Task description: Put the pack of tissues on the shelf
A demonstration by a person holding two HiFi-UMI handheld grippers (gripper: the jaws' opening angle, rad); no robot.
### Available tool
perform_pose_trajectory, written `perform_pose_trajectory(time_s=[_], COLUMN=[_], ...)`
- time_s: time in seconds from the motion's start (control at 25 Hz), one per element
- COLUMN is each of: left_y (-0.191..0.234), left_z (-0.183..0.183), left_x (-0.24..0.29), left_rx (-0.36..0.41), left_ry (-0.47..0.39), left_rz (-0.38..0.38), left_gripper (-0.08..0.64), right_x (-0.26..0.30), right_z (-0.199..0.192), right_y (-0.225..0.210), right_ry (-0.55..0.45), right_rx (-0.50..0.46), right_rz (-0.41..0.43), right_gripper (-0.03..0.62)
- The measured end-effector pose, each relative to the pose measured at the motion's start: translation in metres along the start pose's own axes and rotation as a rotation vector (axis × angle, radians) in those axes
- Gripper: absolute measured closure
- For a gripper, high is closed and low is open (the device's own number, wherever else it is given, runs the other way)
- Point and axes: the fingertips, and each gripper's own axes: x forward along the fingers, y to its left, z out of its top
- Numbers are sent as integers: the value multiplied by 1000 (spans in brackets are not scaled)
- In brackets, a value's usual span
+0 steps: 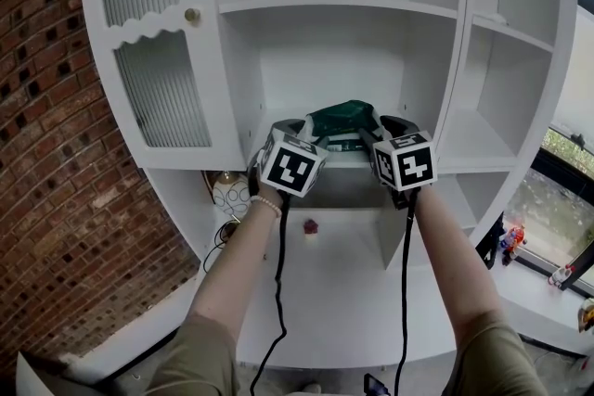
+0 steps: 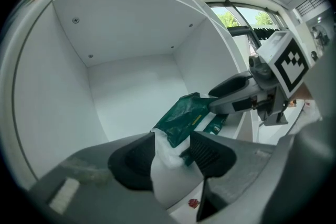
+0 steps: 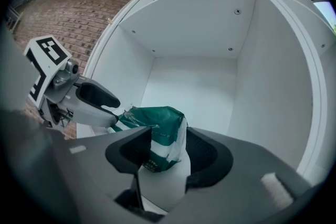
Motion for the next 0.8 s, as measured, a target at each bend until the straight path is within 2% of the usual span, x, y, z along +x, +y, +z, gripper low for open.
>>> perform_pose_trajectory(time_s=[0.2, 0.52, 0.8], left_y=[1, 3, 3], left_z=[-1, 2, 0], left_x=[-2, -15, -36], left_rx=[-2, -24, -81], left_ry=[-3, -34, -103], left_rz=[5, 20, 60], left_gripper=[339, 339, 339], right_x=[-4, -25, -52], right_z=[3, 9, 0], right_y=[3, 2, 6], right_ry=[-16, -87, -165], right_rx=[-25, -57, 15], right_rz=[-6, -54, -68], right_gripper=[353, 351, 351])
